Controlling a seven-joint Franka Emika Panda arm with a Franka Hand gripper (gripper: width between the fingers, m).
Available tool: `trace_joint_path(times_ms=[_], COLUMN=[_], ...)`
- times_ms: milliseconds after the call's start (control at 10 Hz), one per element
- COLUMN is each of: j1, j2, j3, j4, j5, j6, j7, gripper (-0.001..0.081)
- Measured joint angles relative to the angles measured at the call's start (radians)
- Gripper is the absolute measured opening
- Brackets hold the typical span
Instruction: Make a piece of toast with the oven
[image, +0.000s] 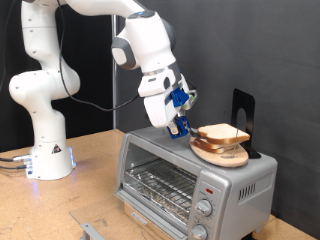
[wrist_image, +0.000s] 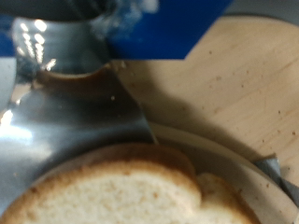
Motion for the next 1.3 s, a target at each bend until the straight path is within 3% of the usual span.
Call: trace_joint_path(times_ms=[400,700,1300], j1=[0.001,0.008,0.021], j2=[0.013,0.013,-0.038], j3=[0.013,0.018,0.021], j4=[0.015,0.011,-0.048], j5=[0.014,0.139,0.25], j6=[0.0,0.02,0.106], j7=[-0.006,-0.101,-0.198], gripper=[0.0473,0.0473,0.0473])
